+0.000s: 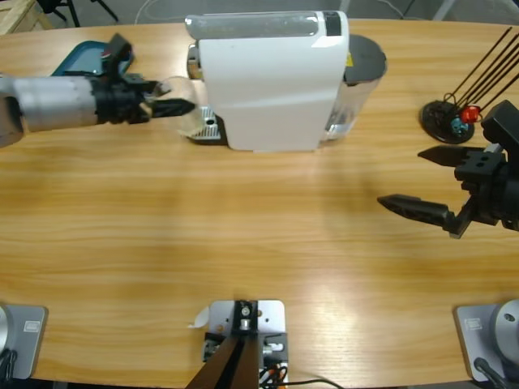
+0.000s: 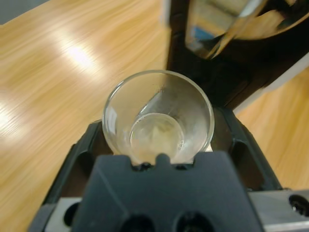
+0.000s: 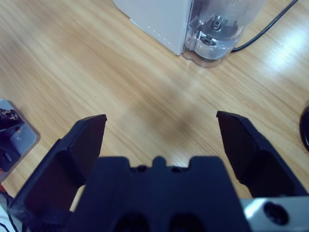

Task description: Pour coffee

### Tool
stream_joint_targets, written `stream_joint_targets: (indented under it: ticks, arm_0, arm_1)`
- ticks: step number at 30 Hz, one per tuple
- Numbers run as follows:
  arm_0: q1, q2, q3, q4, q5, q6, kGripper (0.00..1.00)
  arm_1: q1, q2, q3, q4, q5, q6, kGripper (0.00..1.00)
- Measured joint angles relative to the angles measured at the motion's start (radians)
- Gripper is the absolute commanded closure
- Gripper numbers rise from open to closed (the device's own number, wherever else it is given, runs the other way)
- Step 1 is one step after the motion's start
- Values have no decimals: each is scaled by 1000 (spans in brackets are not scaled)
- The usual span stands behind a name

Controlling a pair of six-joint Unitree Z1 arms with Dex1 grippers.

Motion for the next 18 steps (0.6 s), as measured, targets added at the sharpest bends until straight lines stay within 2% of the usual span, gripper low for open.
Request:
stream_joint_targets:
  ticks: [4, 9, 14, 18]
  arm_0:
    - [89, -97, 53, 29, 21, 0, 607]
    - [230, -239, 53, 103, 43, -4, 607]
    - [423, -259, 35, 111, 87, -59, 598]
    - [520, -239, 28, 108, 121, -94, 598]
  arm_1:
    - [0, 3, -1, 0, 0, 0, 0]
    - [0, 3, -1, 0, 0, 0, 0]
    - [0, 3, -1, 0, 0, 0, 0]
    - [0, 3, -1, 0, 0, 0, 0]
